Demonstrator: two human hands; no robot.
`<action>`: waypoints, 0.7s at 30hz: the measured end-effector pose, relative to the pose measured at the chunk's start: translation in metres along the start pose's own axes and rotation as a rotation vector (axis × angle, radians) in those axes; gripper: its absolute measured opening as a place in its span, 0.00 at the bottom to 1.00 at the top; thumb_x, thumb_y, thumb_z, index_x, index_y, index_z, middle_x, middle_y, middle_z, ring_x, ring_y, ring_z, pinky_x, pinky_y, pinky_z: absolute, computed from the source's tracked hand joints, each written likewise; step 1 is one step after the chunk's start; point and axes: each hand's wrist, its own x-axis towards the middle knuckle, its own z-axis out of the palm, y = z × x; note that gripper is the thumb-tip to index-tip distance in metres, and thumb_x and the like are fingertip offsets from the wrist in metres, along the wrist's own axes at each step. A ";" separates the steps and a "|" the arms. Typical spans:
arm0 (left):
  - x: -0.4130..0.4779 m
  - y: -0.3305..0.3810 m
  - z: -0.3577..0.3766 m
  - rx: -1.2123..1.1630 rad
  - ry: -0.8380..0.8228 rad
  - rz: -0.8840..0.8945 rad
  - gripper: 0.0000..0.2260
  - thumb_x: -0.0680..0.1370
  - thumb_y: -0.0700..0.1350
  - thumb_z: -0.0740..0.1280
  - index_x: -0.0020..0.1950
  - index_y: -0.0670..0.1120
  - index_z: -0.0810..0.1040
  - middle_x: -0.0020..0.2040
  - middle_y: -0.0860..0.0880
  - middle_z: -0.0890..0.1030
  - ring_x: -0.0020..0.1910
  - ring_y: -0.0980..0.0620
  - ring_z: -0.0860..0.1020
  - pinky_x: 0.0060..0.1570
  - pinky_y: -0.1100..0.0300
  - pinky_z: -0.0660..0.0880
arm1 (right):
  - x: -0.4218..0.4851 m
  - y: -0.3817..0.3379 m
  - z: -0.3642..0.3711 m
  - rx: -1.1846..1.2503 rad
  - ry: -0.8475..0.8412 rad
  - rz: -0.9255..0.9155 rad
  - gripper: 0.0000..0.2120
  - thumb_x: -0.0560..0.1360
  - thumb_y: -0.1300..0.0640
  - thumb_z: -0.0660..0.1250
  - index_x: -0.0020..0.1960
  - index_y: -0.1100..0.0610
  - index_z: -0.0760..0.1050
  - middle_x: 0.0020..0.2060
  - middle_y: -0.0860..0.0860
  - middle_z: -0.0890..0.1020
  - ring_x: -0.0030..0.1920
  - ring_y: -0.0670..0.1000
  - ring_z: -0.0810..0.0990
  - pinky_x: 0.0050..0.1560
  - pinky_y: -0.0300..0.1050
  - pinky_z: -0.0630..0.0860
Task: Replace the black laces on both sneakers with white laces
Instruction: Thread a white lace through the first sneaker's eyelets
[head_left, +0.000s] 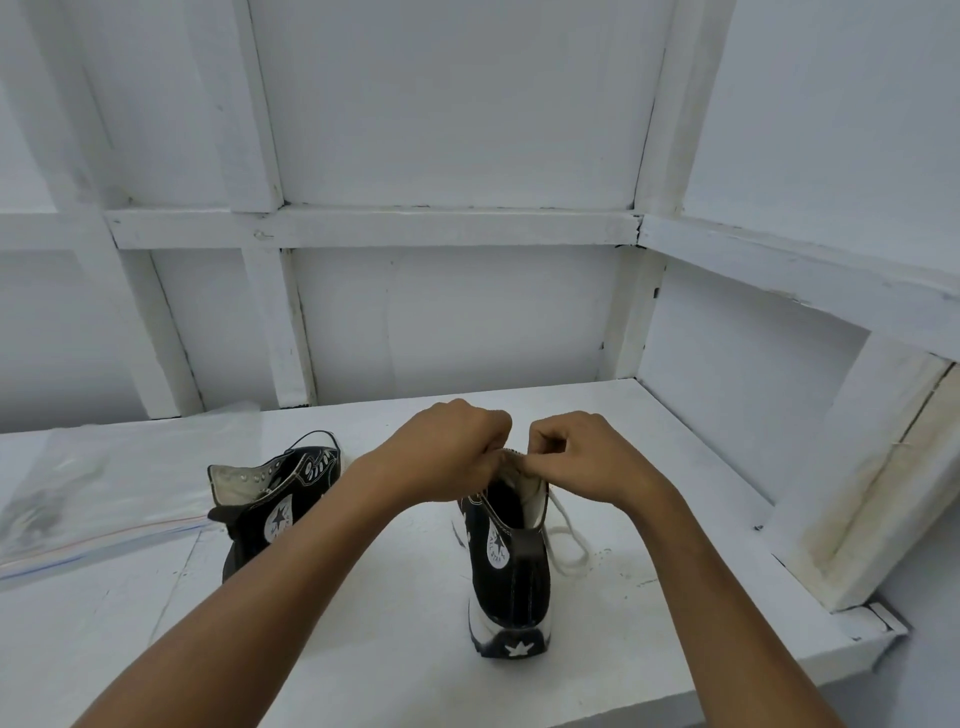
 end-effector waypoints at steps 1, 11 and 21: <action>0.000 0.002 0.001 0.019 0.003 0.005 0.05 0.80 0.46 0.61 0.50 0.46 0.74 0.41 0.47 0.79 0.41 0.45 0.76 0.39 0.53 0.72 | 0.000 0.001 -0.001 0.007 0.003 0.003 0.10 0.71 0.56 0.70 0.32 0.56 0.75 0.29 0.45 0.77 0.30 0.43 0.71 0.34 0.37 0.68; 0.006 -0.001 0.005 0.225 0.056 -0.012 0.06 0.79 0.43 0.61 0.56 0.48 0.70 0.33 0.49 0.69 0.37 0.43 0.72 0.30 0.56 0.62 | 0.001 0.003 0.003 0.030 0.070 0.001 0.07 0.74 0.52 0.67 0.39 0.50 0.78 0.33 0.49 0.83 0.36 0.49 0.81 0.37 0.43 0.74; 0.008 -0.032 -0.016 -0.178 -0.108 0.063 0.04 0.78 0.50 0.69 0.47 0.50 0.80 0.44 0.59 0.79 0.46 0.58 0.77 0.48 0.59 0.75 | 0.010 0.033 0.017 0.257 -0.466 0.238 0.11 0.79 0.60 0.58 0.48 0.60 0.79 0.42 0.54 0.84 0.44 0.51 0.82 0.45 0.44 0.77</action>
